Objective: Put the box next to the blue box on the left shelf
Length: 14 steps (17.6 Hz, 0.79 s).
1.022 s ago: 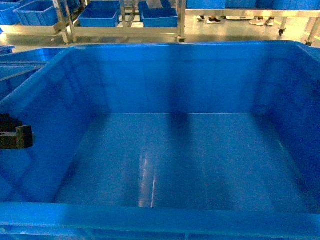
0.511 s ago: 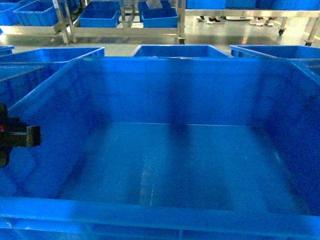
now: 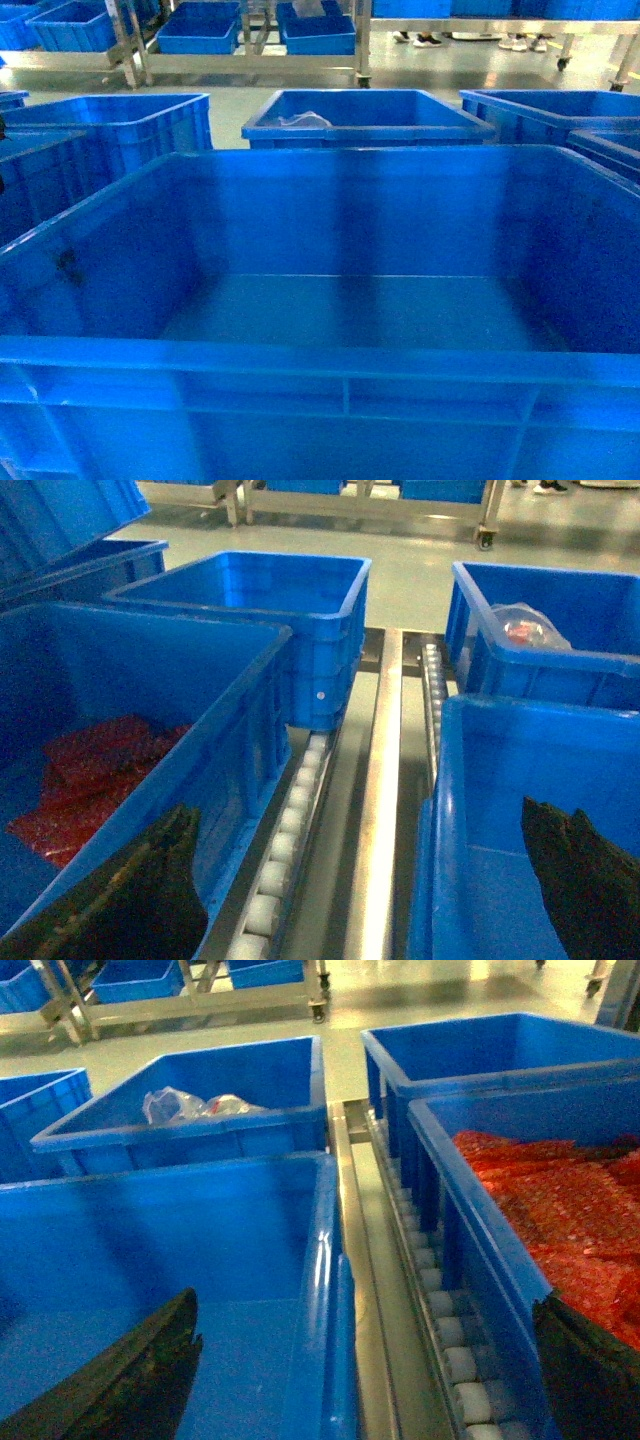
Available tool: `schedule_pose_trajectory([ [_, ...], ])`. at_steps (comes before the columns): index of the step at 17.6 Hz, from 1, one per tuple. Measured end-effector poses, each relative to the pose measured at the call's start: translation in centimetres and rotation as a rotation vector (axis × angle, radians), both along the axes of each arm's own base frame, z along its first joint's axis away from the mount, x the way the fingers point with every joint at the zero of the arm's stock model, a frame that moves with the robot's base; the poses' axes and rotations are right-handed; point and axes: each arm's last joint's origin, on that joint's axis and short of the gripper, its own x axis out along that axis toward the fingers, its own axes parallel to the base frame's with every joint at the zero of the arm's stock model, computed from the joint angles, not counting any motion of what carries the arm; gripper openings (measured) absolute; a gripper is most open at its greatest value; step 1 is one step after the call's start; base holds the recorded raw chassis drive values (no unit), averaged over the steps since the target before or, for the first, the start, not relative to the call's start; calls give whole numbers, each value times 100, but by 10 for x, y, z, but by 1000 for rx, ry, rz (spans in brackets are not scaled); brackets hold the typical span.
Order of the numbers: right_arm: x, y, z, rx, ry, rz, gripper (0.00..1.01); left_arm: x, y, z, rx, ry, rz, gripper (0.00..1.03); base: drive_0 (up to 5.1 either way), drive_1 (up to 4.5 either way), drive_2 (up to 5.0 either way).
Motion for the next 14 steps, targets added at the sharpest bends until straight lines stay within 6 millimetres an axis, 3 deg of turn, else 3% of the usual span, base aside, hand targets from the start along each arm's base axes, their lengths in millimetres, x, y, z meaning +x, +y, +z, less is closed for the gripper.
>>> schedule_pose_trajectory([
  [2,-2,-1,6,-24,-48,-22,98,-2,0,4,10,-25,19,98,0,0,0],
  [3,-24,-7,-12,-103,-151,53,61,-28,12,-10,12,-132,-186,61,0,0,0],
  [4,-35,-18,-18,-114,-153,36,39,-42,16,-17,12,-127,-190,39,0,0,0],
  [9,-44,-17,-23,-118,-154,45,22,-52,19,-21,12,-131,-190,20,0,0,0],
  [13,-51,-17,-27,-123,-151,52,2,-62,29,-26,11,-128,-195,2,0,0,0],
  [14,-53,-17,-28,-124,-152,52,1,-64,31,-27,12,-127,-189,3,0,0,0],
])
